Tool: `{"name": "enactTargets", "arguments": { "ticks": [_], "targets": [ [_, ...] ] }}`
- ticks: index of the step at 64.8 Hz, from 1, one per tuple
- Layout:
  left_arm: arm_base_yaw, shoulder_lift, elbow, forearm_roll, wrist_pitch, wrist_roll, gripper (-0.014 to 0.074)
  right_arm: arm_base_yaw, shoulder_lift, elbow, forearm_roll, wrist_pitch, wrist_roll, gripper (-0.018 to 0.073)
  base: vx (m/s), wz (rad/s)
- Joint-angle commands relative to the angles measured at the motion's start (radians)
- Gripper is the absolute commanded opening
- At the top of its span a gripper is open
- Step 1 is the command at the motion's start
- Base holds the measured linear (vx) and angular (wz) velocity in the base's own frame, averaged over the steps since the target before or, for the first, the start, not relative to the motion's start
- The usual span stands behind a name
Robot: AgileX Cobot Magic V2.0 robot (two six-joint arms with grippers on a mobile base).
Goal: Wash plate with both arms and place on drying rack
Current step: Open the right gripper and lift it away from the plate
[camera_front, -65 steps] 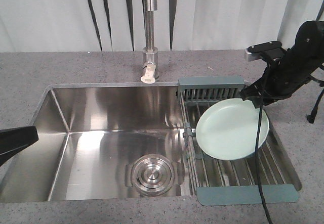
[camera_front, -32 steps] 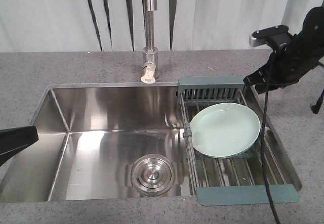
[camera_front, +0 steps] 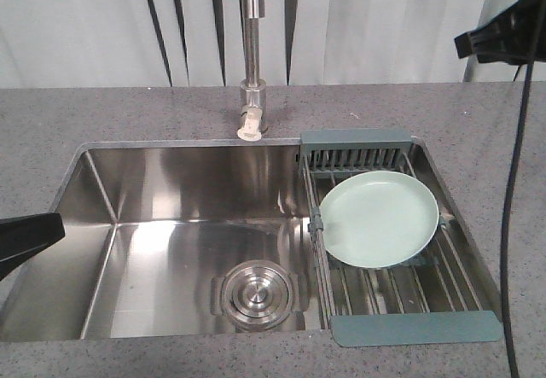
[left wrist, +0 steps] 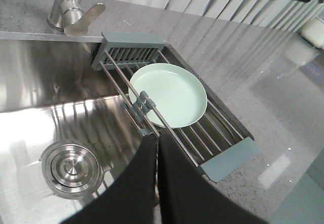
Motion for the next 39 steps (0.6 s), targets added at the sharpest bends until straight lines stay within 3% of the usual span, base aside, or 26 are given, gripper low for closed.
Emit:
{"name": "enactTargets", "arguments": {
  "ticks": [1,14,28,39],
  "targets": [
    [0.004,-0.005,-0.024,-0.027,-0.006,-0.007,-0.0006,-0.007,-0.118,0.01,0.093,-0.081,-0.047,-0.0008,0.0,0.0],
    [0.004,-0.005,-0.027,-0.069,-0.006,-0.007,-0.0006,-0.007,-0.397,0.323,0.249,-0.199,-0.195,-0.0006,0.0,0.0],
    [0.002,-0.004,-0.027,-0.079,-0.006,-0.006,-0.0006,-0.007,-0.746,0.702,0.272,-0.274,-0.258,-0.0006,0.0,0.0],
    [0.0,0.005,-0.027,-0.087,-0.026,-0.006,-0.0006,-0.007,-0.991,0.884,0.266,-0.294,-0.266,-0.0006,0.0,0.0]
  ]
}}
